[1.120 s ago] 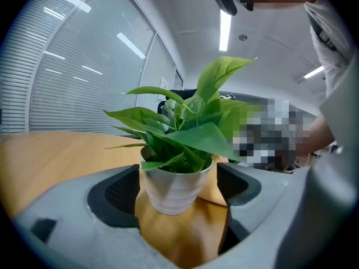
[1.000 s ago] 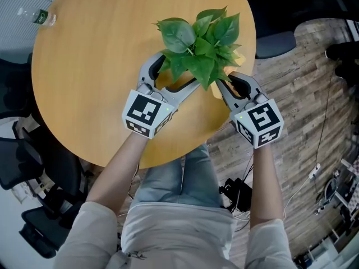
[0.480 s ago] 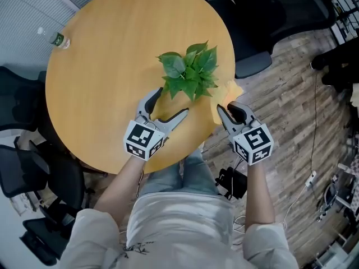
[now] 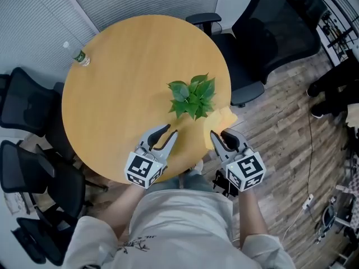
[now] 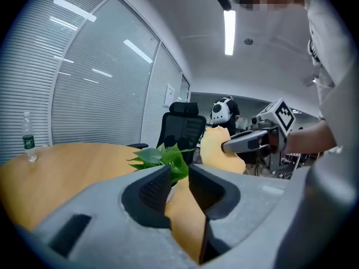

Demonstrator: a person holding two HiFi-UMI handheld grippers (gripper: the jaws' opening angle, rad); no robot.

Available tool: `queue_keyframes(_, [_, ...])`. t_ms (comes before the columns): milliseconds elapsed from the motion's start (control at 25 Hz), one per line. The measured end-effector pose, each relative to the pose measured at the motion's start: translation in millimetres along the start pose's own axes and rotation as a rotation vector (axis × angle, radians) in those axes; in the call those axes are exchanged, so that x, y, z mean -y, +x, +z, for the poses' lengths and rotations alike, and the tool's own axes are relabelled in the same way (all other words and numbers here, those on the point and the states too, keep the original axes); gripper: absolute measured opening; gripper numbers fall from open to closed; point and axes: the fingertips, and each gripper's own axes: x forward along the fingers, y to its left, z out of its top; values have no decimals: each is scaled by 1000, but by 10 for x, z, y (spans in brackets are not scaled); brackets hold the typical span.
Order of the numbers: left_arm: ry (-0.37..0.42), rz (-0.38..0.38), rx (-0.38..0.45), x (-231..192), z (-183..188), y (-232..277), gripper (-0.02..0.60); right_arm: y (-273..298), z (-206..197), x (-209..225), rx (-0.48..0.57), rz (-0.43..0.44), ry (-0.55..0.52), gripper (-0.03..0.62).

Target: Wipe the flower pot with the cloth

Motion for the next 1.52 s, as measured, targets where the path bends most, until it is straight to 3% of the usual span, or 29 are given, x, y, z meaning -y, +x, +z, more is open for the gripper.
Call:
queue_keyframes(120, [-3,39,-8,30,116,-77,49,-23,143,-105,16,1,-15,55])
queue_keyframes(320, [-18,52,-8,121,287,-131,11,-55,332,-220,48,10,-33,55])
queue_keyframes(680, [-50,-34,7,382,563,-169,11,-210,520,-462,109,3,13,52])
queue_keyframes(1520, [-5,-52,0,453,661,-151,11,-287,583,-538,119,0,25,49])
